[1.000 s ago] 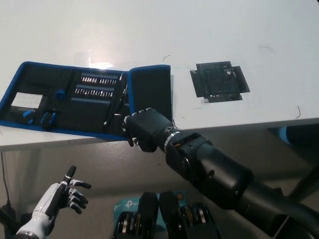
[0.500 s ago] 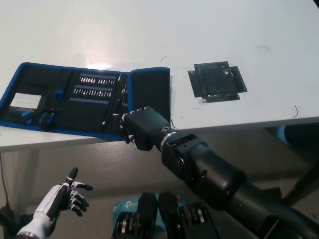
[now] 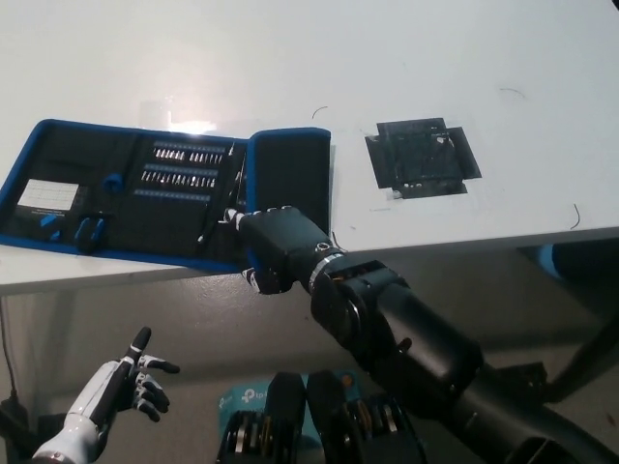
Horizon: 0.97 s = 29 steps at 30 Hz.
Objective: The robot uses its right hand to lift an edge of the toolkit kept in middle of the desk and make one fold in it
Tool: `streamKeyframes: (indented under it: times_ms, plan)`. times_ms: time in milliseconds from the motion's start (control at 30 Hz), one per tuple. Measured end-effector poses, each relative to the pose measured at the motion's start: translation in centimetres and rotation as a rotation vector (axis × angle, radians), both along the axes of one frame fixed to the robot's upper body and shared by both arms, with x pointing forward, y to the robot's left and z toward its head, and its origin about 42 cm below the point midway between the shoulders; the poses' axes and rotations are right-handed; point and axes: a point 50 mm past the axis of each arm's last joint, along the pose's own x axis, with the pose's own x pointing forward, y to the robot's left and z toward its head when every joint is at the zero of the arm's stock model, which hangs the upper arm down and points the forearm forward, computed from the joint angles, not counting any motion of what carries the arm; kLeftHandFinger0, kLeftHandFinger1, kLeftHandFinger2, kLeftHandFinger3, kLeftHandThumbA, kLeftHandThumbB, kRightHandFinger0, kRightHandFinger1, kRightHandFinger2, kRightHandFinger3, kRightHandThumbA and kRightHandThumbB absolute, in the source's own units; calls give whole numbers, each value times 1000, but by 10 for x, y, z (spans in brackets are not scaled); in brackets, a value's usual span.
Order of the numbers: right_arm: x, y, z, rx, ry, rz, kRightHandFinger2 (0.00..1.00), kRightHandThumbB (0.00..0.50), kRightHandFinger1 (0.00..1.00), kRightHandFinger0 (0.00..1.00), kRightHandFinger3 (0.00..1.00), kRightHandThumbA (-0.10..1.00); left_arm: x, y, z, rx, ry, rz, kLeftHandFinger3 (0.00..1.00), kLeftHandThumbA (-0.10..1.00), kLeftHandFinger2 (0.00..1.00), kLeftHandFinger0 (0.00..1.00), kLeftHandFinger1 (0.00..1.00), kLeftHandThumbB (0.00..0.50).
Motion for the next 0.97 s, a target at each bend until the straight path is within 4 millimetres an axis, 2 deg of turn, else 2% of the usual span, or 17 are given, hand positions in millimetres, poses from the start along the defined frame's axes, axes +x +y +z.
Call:
streamKeyframes:
  times_ms: [67,100,133,233,267,300,467,633,733,800,833,900,933,967]
  plan:
    - [-2,-1,1,25,9,-5,1000,485,1000,1000,1000,455,0,0,0,0,1,0,480,1000,277,371,339,218]
    - [-2,-1,2,38,12,-7,1000,500,1000,1000,1000,485,0,0,0,0,1,0,472,1000,273,367,336,236]
    - [-4,-2,3,58,17,-9,1000,500,1000,1000,1000,548,0,0,0,0,1,1,489,1000,287,366,338,228]
    - [-9,2,8,111,32,0,1000,500,1000,1000,1000,576,0,0,0,0,1,0,479,1000,290,374,342,229]
    - [-10,4,10,123,35,6,1000,500,1000,1000,1000,610,0,0,0,1,1,0,474,1000,294,378,351,203]
    - [-12,7,12,135,41,15,1000,500,1000,1000,1000,625,-1,0,-1,2,2,0,493,1000,326,375,369,210]
    - [-23,18,31,206,48,68,1000,500,1000,1000,1000,584,-4,1,-4,2,12,0,518,1000,355,395,384,202]
    - [-34,19,56,268,41,108,1000,488,1000,1000,1000,515,-6,1,-5,5,17,0,509,1000,335,377,366,210]
    - [-42,13,74,311,34,123,1000,466,1000,1000,1000,483,-6,1,-6,8,17,0,516,1000,343,361,367,234]
    - [-47,5,90,351,23,133,1000,461,1000,1000,1000,447,-7,2,-7,9,21,1,513,1000,338,380,374,191]
    - [-48,-3,99,380,17,131,1000,460,1000,1000,1000,397,-8,2,-7,9,22,2,516,1000,336,377,365,187]
    - [-52,-18,114,441,11,125,1000,449,1000,1000,1000,392,-8,2,-7,8,24,3,523,1000,348,381,370,186]
    - [-53,-26,119,470,9,120,1000,439,1000,1000,1000,413,-9,2,-8,9,25,4,526,1000,351,384,371,209]
    - [-53,-30,120,480,9,116,1000,439,1000,1000,1000,413,-9,2,-8,9,26,4,526,1000,351,384,371,209]
